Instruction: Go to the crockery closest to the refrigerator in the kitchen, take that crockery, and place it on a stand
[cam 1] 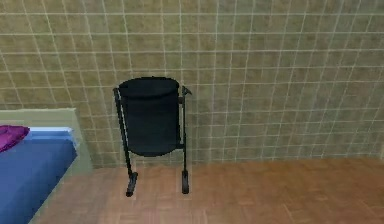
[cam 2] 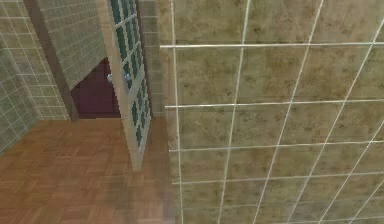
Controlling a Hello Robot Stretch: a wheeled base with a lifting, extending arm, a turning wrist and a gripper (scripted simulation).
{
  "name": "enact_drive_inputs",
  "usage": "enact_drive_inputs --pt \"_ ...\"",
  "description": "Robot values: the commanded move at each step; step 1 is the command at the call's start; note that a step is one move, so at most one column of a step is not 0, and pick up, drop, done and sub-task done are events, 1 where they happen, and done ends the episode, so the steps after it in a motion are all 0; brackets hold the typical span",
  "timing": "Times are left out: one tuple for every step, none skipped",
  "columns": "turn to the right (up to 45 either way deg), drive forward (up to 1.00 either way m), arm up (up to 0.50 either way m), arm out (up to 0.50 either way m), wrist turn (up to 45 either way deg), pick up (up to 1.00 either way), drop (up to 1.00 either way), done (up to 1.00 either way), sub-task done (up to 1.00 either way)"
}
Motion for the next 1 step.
enact_drive_inputs --pt "0.0 0.2 0.0 0.0 0.0 0.0 0.0 0.0 0.0"
